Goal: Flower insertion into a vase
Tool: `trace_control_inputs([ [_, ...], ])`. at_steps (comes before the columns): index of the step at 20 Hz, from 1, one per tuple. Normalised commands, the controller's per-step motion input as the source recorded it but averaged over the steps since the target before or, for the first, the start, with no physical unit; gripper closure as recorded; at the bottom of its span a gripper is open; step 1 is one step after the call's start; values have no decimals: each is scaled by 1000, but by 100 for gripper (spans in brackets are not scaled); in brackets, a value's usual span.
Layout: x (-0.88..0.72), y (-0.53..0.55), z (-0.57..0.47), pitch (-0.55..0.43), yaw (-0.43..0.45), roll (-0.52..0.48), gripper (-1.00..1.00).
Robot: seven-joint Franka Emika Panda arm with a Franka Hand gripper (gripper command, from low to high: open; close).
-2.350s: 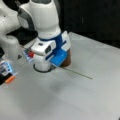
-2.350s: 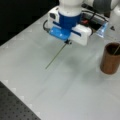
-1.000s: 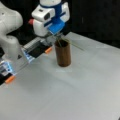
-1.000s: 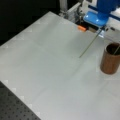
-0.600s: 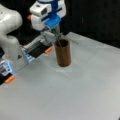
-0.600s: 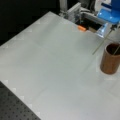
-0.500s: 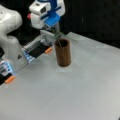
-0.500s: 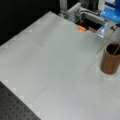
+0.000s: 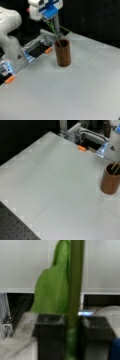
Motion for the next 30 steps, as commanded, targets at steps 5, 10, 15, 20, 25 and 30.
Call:
trace_control_inputs([
  [5, -239, -71, -100, 151, -138, 36, 100],
  [10, -14, -198, 36, 473, -147, -51, 100],
  [15, 330, -147, 144, 627, -69, -103, 100],
  [20, 422, -45, 142, 557, 18, -127, 100],
  [25, 305, -2, 116, 457, 63, -159, 100],
  [30, 202, -23, 91, 364, 69, -178, 100],
])
